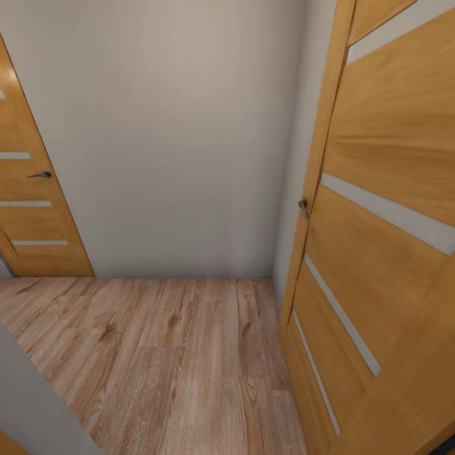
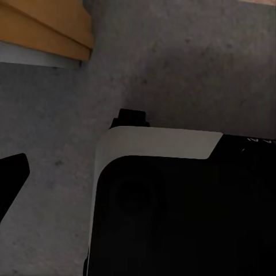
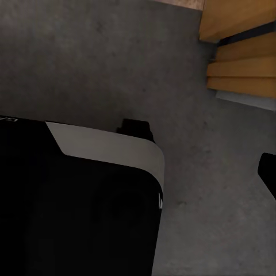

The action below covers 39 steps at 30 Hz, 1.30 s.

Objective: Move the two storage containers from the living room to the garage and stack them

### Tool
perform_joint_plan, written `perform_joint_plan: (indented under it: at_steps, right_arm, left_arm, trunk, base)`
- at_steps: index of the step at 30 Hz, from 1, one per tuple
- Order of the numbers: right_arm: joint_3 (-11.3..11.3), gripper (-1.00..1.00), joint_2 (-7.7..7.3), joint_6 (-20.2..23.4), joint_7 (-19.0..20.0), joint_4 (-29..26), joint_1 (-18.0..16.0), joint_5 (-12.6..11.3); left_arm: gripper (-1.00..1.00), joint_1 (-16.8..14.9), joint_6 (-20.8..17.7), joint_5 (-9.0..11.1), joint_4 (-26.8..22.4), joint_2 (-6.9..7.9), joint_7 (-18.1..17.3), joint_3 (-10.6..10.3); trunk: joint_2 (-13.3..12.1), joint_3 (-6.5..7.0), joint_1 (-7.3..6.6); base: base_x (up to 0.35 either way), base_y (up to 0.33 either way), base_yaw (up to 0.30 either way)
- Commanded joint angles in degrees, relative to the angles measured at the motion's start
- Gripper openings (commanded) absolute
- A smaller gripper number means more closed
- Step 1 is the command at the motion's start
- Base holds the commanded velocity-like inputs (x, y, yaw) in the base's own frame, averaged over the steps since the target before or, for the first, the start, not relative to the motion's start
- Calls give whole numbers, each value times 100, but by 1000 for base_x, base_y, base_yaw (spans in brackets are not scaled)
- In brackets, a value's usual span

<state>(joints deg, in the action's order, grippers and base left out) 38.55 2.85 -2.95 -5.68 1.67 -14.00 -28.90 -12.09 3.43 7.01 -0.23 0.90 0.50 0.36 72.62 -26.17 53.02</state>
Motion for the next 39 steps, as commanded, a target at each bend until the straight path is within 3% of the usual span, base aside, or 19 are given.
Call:
perform_joint_plan:
  at_steps: [1,17,31,39]
  right_arm:
    - [47,100,5,-30,-3,18,-6,-54]
    - [47,100,5,-30,-3,18,-6,-54]
    - [47,100,5,-30,-3,18,-6,-54]
    - [47,100,5,-30,3,18,-6,-54]
  left_arm:
    - [100,-4,18,46,5,-1,3,-1]
    - [100,-4,26,46,5,0,3,-1]
    - [100,-4,21,46,5,6,3,-1]
    - [100,-4,25,46,5,6,3,-1]
  trunk:
    - [3,-6,0]
    - [3,-6,0]
    - [3,-6,0]
    - [3,-6,0]
  base:
    - [0,0,0]
    - [6,-56,0]
    - [271,0,0]
    - [69,0,0]
